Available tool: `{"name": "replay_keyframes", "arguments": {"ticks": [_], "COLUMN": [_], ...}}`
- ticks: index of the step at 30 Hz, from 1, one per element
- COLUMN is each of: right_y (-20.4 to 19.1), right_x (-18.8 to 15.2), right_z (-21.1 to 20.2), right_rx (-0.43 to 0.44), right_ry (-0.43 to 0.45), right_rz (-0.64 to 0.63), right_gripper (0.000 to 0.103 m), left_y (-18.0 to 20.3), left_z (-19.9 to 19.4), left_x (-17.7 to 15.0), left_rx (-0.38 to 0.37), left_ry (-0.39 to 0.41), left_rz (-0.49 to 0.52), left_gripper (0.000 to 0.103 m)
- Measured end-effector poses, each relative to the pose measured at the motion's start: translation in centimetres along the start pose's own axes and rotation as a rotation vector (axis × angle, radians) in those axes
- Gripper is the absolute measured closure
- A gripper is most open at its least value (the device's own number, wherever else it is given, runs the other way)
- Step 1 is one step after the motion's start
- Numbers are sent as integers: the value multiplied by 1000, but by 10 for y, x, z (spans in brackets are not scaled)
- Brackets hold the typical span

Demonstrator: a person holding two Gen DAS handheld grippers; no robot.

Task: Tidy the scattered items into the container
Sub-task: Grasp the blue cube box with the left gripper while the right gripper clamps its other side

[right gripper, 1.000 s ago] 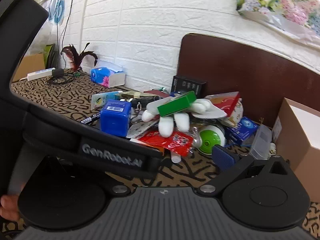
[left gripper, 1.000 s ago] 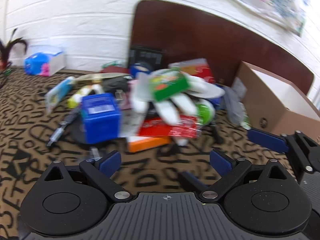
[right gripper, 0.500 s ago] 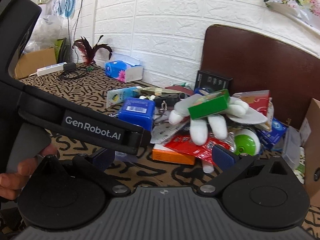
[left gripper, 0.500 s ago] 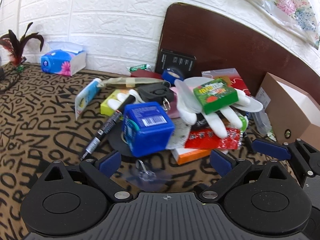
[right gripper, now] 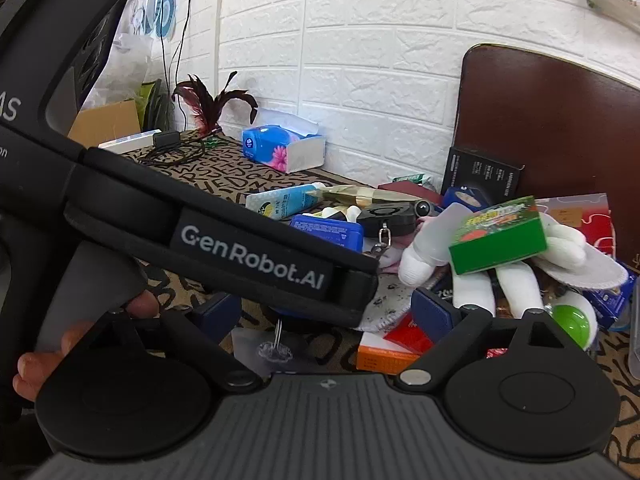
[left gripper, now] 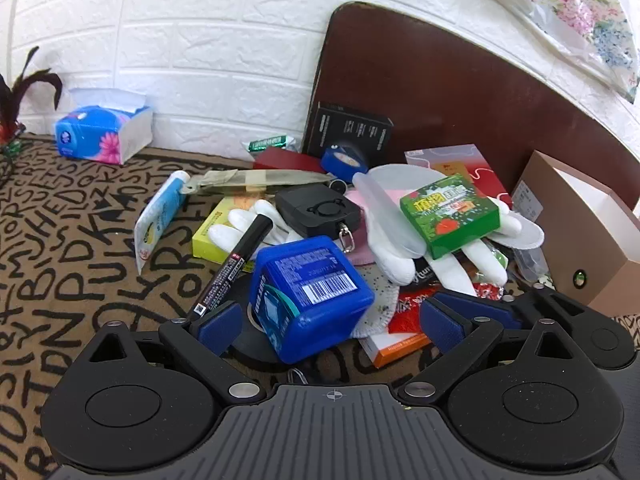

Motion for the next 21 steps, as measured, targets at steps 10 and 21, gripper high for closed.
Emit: {"name": "replay_keyframes", "arguments": {"ticks": [10, 21], "right_y": [-3, -3], "right_x": [3, 0], "right_z": [28, 47], "right_rx": [31, 3], "right_ry": [-23, -44], "right_rz": [-18, -41], "right_gripper": [11, 31], "left_y": [-14, -18], "left_z": [16, 28], "left_x": [7, 9], "left_rx": [-25, -68], "left_ry": [-40, -79], "left_rz": [-10, -38], "left_gripper": [8, 16]}}
Point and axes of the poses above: each gripper's, at about its wrist camera, not at the fingertips, and z roughly the way its jaws point, y to its right, x to its top, the point moved 7 cm from there along z, roughly the way its jaws point, and after that the axes turned 2 degrees about -z, right-handed, at the moved point
